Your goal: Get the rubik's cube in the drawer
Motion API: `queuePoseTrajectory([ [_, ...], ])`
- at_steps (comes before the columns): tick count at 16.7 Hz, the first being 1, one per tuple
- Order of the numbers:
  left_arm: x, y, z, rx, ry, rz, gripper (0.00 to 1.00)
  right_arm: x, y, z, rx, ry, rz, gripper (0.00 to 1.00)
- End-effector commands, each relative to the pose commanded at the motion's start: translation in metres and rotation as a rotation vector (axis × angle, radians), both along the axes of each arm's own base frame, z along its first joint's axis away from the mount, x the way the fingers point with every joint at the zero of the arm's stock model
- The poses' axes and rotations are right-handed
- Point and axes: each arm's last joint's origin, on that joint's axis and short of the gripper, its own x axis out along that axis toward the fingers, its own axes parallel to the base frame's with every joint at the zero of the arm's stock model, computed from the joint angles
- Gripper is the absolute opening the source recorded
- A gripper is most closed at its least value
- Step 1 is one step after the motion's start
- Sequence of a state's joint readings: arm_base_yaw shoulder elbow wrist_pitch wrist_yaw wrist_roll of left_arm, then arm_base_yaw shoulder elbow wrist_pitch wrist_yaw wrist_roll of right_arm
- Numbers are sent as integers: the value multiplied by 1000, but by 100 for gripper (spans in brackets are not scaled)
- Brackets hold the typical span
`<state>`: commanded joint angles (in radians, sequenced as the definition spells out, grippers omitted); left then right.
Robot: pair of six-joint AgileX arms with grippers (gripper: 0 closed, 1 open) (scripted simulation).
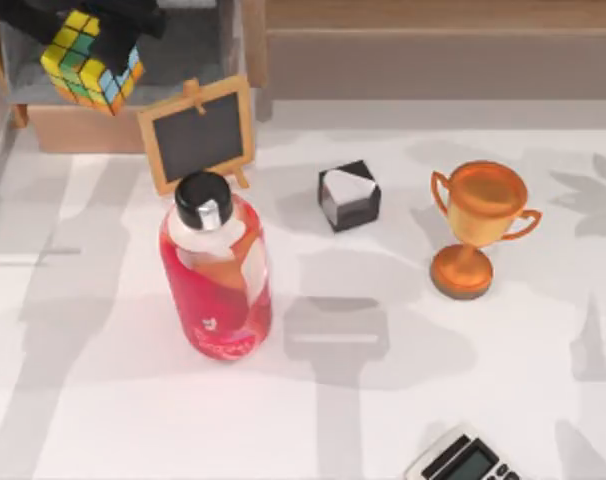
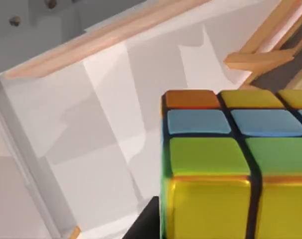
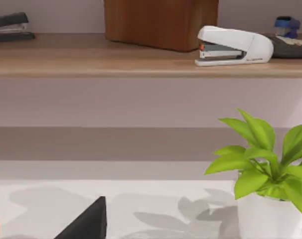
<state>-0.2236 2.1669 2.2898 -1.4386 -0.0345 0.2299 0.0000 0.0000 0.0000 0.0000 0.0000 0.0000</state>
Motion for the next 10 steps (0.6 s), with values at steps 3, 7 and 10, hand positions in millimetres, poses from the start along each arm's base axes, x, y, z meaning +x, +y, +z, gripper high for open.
queuePoseTrajectory([
  [3,13,71,-3,18,75,115,0,0,0,0,0,0,0,100],
  [7,26,161,-17,29,110,266,0,0,0,0,0,0,0,100],
  [10,36,214,-46,24,138,351,0,0,0,0,0,0,0,100],
])
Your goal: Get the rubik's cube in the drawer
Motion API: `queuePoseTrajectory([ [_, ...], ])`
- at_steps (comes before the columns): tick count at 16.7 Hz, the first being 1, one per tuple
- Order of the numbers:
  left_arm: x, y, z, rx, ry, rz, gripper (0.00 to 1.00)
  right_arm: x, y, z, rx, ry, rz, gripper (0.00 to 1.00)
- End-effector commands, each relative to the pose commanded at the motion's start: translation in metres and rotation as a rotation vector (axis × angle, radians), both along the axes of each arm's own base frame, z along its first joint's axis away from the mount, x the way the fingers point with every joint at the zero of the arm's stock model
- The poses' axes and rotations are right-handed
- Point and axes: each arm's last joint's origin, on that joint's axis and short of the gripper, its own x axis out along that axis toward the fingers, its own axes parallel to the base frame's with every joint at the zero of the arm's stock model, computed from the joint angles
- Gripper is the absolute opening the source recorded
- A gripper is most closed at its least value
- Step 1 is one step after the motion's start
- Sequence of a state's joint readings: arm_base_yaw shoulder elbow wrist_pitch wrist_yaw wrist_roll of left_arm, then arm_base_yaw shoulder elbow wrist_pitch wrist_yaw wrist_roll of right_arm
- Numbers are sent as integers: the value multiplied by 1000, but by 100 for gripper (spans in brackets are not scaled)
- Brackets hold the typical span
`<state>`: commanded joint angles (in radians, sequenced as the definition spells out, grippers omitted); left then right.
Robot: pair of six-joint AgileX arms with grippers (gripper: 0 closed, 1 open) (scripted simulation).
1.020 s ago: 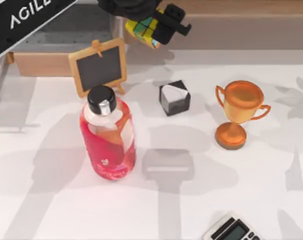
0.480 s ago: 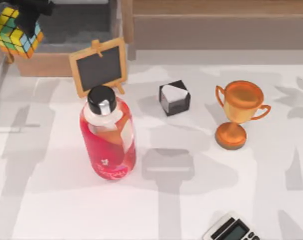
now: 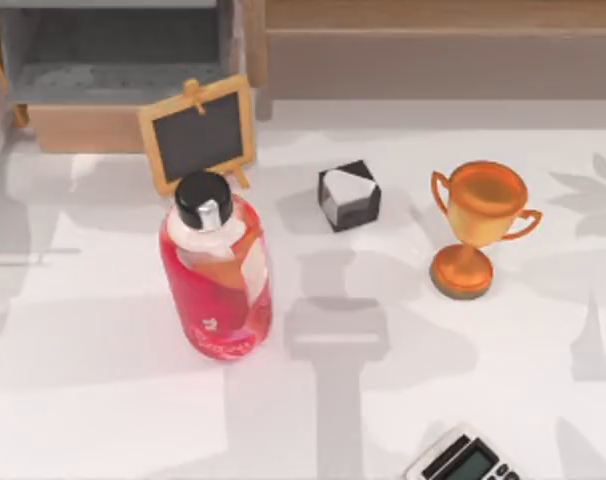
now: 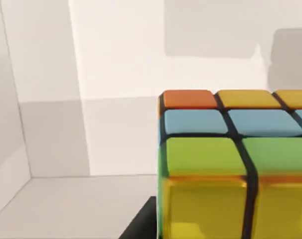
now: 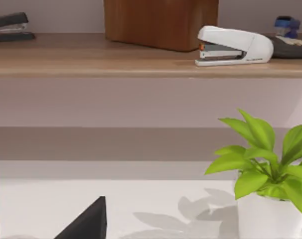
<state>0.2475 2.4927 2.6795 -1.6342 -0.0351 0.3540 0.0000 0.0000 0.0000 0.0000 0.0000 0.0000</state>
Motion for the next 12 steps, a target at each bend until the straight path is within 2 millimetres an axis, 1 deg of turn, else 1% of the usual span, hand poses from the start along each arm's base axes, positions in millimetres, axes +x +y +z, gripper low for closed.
queuePoseTrajectory([
  [1,3,14,-13,-6,14,21,0,0,0,0,0,0,0,100],
  [3,10,33,-43,-25,49,49,0,0,0,0,0,0,0,100],
  [5,15,42,-69,-46,83,63,0,0,0,0,0,0,0,100],
  [6,17,44,-78,-54,95,65,0,0,0,0,0,0,0,100],
  [7,19,44,-85,-60,104,65,0,0,0,0,0,0,0,100],
  [12,19,44,-85,-60,104,65,0,0,0,0,0,0,0,100],
])
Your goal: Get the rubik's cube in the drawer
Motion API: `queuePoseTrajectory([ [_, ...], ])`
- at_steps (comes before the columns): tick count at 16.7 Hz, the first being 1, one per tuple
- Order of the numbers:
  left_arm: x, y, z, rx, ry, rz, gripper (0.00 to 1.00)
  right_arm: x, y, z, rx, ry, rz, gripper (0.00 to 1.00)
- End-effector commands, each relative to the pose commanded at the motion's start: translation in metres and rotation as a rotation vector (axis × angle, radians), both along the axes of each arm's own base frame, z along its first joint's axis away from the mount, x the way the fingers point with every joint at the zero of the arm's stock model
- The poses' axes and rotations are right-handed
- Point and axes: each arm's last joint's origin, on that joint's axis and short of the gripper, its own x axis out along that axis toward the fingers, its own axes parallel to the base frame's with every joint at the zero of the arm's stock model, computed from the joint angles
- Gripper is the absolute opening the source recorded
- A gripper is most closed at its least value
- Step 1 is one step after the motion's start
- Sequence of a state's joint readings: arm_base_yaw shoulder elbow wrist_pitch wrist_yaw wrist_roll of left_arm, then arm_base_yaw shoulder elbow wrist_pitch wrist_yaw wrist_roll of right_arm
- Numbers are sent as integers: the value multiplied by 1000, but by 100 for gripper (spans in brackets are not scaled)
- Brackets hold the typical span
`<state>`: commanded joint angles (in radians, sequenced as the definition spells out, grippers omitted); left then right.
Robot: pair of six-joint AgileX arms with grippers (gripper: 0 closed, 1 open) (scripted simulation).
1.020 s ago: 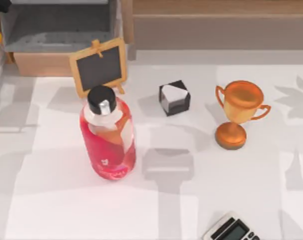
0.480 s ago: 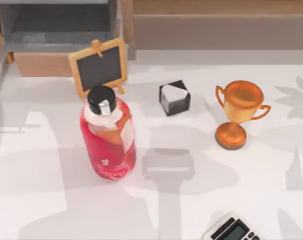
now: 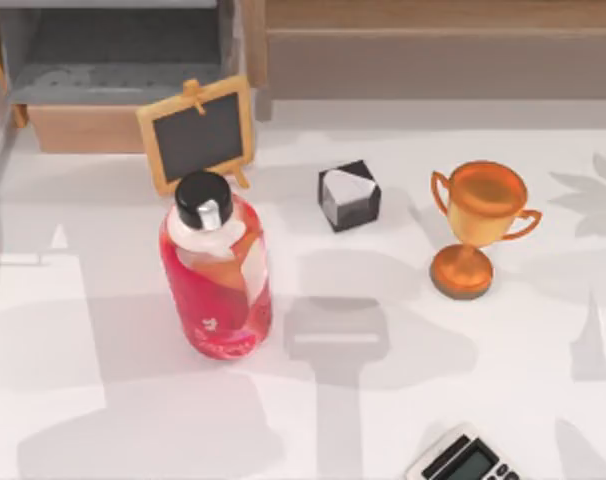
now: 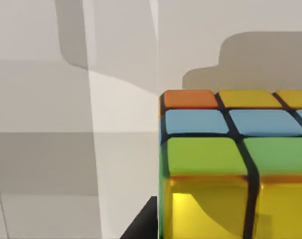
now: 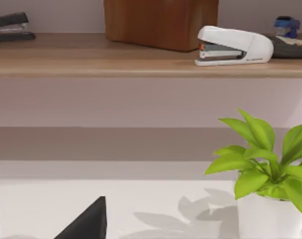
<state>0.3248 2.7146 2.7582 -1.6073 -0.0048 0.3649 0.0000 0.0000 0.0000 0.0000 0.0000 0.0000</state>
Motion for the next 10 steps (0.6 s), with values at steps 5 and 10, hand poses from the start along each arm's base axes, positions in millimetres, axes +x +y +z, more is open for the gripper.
queuePoseTrajectory([
  [5,0,0,0,0,0,0,30,0,0,0,0,0,0,100],
  [10,0,0,0,0,0,0,68,0,0,0,0,0,0,100],
])
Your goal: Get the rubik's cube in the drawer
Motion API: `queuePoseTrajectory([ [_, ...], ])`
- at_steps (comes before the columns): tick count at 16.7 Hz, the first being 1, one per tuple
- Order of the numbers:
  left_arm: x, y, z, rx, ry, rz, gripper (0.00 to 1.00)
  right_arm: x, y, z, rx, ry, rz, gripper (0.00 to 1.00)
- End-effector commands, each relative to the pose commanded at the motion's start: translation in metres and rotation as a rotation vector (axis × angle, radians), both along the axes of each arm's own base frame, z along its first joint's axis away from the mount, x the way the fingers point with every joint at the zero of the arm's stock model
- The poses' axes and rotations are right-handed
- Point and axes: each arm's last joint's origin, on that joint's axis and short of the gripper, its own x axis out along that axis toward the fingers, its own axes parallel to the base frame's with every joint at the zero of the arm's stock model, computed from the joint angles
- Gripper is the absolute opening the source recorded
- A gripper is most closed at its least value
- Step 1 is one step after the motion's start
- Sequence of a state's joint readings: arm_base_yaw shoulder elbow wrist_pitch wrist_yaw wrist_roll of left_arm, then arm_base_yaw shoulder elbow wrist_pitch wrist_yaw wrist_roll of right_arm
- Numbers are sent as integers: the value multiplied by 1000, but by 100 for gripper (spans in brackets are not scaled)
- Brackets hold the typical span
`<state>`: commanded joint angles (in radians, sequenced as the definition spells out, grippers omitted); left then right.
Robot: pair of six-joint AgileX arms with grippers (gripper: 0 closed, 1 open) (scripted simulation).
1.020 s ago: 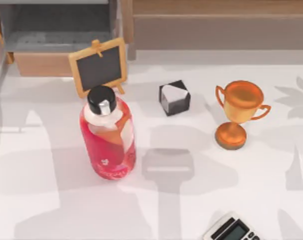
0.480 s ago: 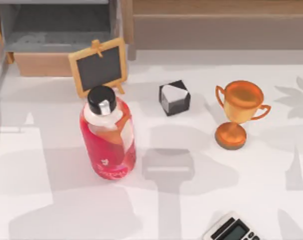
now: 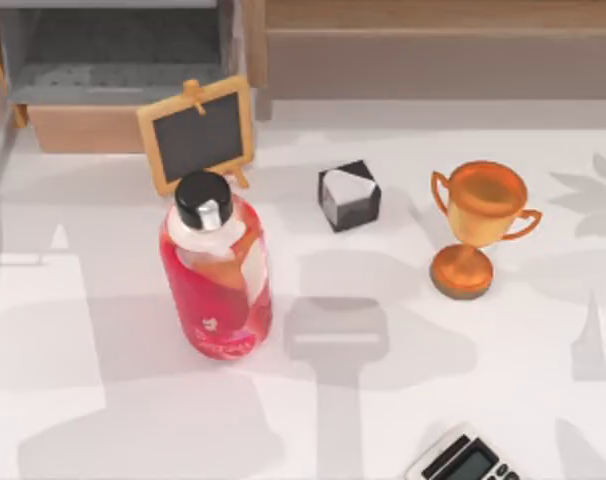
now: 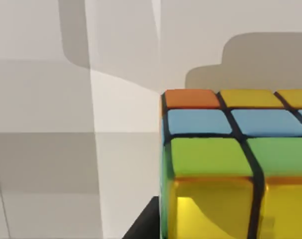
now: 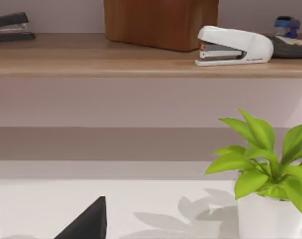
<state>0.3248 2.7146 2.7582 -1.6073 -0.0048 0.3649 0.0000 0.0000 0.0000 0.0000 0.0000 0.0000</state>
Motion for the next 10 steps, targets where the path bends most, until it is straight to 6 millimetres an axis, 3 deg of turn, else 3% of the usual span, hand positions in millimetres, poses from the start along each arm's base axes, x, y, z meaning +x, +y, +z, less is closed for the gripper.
queuePoseTrajectory([
  [4,0,0,0,0,0,0,98,0,0,0,0,0,0,100],
  [10,0,0,0,0,0,0,100,0,0,0,0,0,0,100],
])
